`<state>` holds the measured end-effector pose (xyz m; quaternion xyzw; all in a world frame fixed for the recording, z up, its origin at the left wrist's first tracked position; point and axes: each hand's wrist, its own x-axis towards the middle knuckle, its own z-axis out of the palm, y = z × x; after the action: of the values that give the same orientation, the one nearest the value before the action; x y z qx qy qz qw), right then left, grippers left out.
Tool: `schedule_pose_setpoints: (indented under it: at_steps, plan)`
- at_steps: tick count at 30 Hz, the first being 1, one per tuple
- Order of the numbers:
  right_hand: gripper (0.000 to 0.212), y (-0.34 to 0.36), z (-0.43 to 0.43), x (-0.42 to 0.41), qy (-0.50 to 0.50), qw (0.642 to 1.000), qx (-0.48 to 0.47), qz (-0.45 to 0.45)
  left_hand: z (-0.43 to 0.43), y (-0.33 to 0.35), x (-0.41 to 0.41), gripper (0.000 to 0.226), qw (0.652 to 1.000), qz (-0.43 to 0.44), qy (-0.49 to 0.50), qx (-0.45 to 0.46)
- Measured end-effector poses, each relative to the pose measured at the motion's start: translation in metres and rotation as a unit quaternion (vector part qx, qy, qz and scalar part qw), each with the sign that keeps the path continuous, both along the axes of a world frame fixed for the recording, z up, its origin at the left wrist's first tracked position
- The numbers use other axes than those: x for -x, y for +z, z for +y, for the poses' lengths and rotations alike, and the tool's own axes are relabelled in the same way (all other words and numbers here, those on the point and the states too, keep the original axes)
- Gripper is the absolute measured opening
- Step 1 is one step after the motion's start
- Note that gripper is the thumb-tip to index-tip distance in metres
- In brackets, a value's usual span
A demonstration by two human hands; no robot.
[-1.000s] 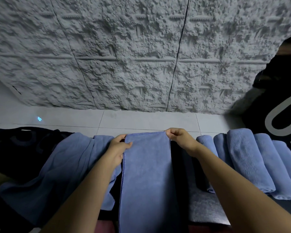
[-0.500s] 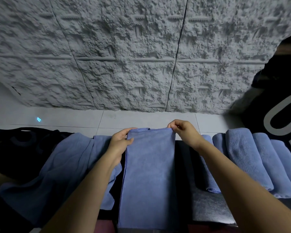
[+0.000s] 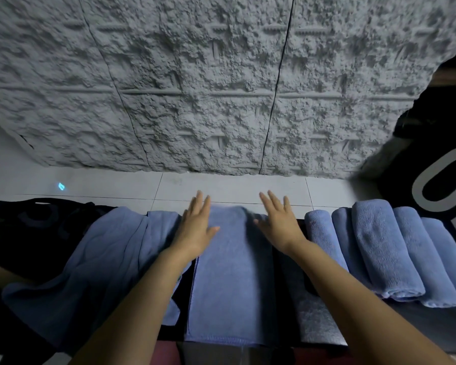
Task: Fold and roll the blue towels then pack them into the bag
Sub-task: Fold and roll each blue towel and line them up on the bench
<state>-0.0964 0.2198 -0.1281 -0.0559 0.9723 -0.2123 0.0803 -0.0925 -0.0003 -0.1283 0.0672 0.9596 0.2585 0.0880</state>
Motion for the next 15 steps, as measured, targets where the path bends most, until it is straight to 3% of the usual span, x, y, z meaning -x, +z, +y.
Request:
schedule_pose_setpoints:
  at_steps: [1,3,5,7,8,10,12,15]
  plan:
    - [0.070,-0.002,-0.004,-0.007,0.026,0.998,-0.041,-0.034,0.004,-0.003,-0.006,0.077,0.998,-0.022,-0.023,0.060]
    - [0.081,-0.007,-0.011,-0.023,0.086,0.987,-0.091,-0.096,0.012,-0.010,-0.016,0.075,0.993,-0.088,-0.008,0.084]
    - [0.105,-0.015,-0.013,-0.035,0.135,0.976,-0.121,-0.122,0.016,-0.015,-0.019,0.074,0.992,-0.112,0.052,0.037]
    - [0.115,-0.020,-0.012,-0.038,0.147,0.974,-0.124,-0.121,0.014,-0.012,-0.017,0.069,0.986,-0.092,0.135,-0.025]
    - [0.114,-0.020,-0.011,-0.038,0.149,0.974,-0.121,-0.119,0.012,-0.011,-0.015,0.059,0.978,-0.086,0.179,-0.069]
    - [0.108,-0.015,-0.012,-0.042,0.165,0.970,-0.121,-0.128,0.007,-0.008,-0.011,0.012,0.940,-0.091,0.270,-0.189]
    - [0.098,-0.013,-0.013,-0.046,0.183,0.965,-0.130,-0.138,0.000,-0.014,-0.011,0.033,0.905,-0.104,0.315,-0.268]
    - [0.084,-0.012,-0.013,-0.051,0.189,0.963,-0.125,-0.144,-0.007,-0.015,-0.014,0.017,0.883,-0.112,0.340,-0.304]
